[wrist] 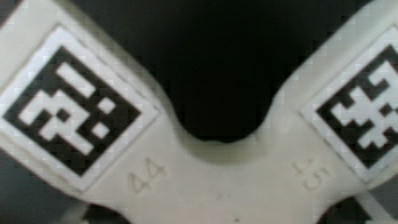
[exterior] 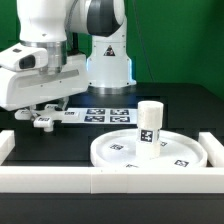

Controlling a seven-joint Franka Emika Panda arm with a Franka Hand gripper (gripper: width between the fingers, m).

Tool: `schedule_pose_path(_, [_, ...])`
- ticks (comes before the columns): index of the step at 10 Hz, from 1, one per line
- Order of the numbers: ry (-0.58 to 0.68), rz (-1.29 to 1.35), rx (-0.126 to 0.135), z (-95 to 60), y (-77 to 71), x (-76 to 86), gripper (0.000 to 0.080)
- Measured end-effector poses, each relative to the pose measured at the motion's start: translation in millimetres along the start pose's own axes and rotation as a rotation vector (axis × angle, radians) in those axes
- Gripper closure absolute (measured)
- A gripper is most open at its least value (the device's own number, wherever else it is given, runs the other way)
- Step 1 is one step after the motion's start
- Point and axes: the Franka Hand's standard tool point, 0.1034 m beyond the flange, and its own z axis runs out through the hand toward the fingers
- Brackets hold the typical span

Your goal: Assemble round table

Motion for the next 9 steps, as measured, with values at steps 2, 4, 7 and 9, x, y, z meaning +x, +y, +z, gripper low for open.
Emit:
schedule_pose_path(2, [0.005, 0.017, 0.006, -10.2, -7.0, 8.1, 0.035])
schedule_pose_path(4, [0.02, 0.075, 0.021, -42.1, -33.0, 38.0, 0.035])
schedule_pose_path(7, [0.032, 0.238, 0.045, -97.6, -75.9, 109.8, 0.035])
schedule_pose_path(9, [0.046, 0.344, 0.044, -124.5, -78.9, 169.2, 0.035])
